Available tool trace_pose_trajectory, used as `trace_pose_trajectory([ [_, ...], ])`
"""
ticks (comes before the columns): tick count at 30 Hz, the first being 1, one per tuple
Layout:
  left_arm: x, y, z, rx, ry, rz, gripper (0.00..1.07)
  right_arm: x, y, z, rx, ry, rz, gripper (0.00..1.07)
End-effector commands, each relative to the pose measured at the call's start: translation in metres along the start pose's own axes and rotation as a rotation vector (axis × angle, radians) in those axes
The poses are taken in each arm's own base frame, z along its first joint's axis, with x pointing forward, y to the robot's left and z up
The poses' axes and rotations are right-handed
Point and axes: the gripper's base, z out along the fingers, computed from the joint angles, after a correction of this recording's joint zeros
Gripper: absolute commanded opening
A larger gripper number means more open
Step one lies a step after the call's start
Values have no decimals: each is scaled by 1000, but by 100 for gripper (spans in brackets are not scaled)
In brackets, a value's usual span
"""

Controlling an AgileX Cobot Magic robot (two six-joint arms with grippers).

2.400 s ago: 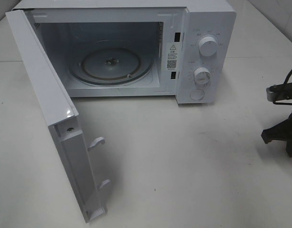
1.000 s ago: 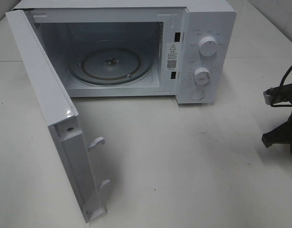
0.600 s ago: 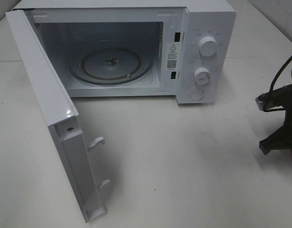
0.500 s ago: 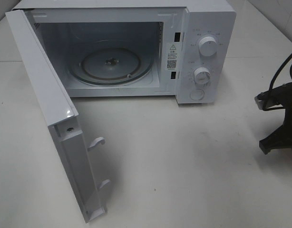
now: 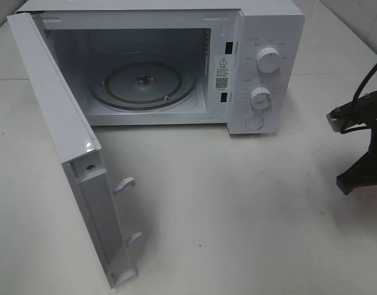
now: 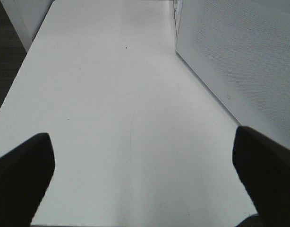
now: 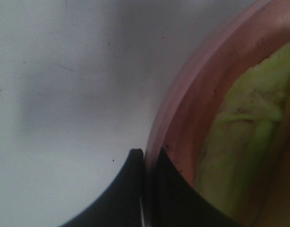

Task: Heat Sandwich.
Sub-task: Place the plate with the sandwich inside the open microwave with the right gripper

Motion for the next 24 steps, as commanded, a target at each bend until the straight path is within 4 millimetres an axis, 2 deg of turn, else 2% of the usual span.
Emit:
trace_pose_trajectory([
  [1, 0, 0, -2, -4, -31, 0, 98, 6, 4, -11, 27, -4, -45, 0],
  [16, 0, 0, -2, -4, -31, 0, 98, 17, 46, -43, 28, -69, -224, 0],
  [24, 0, 0, -2, -4, -31, 0, 98, 24, 60, -58, 29, -118, -294, 0],
])
